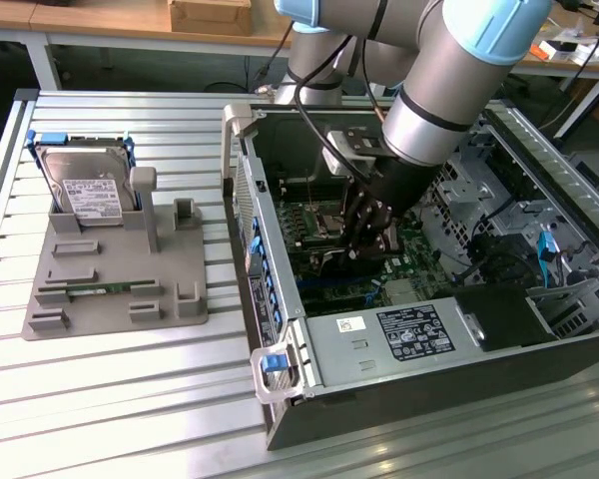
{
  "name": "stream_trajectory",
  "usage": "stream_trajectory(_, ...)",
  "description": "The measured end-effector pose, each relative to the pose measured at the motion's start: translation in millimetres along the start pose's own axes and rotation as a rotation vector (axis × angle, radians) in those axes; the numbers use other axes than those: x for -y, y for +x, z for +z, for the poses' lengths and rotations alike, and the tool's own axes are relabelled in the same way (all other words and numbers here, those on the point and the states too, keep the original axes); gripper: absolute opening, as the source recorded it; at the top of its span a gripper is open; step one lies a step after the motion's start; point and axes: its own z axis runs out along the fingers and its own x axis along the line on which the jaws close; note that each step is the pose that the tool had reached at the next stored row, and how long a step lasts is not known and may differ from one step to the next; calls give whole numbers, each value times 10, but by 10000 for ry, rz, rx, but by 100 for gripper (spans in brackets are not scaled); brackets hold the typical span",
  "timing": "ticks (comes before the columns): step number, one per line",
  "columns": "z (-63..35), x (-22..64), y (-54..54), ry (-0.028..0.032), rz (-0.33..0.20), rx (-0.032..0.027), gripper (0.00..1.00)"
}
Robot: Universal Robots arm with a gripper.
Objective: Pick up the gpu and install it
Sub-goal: 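Insert the gpu into the slot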
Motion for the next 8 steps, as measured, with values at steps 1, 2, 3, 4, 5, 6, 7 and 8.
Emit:
stream_trajectory(1,1,0,0,0,0,0,27)
stream_trajectory(2,2,0,0,1,0,3,27)
stream_trajectory(3,2,0,0,1,0,2,27)
stream_trajectory(4,2,0,0,1,0,3,27)
stream_trajectory(5,4,1,-1,3,-1,9,27)
stream_trajectory(6,5,1,-1,4,-1,10,28)
stream_trajectory(7,3,0,-1,2,0,5,34)
stream_trajectory(8,3,0,0,1,0,3,40)
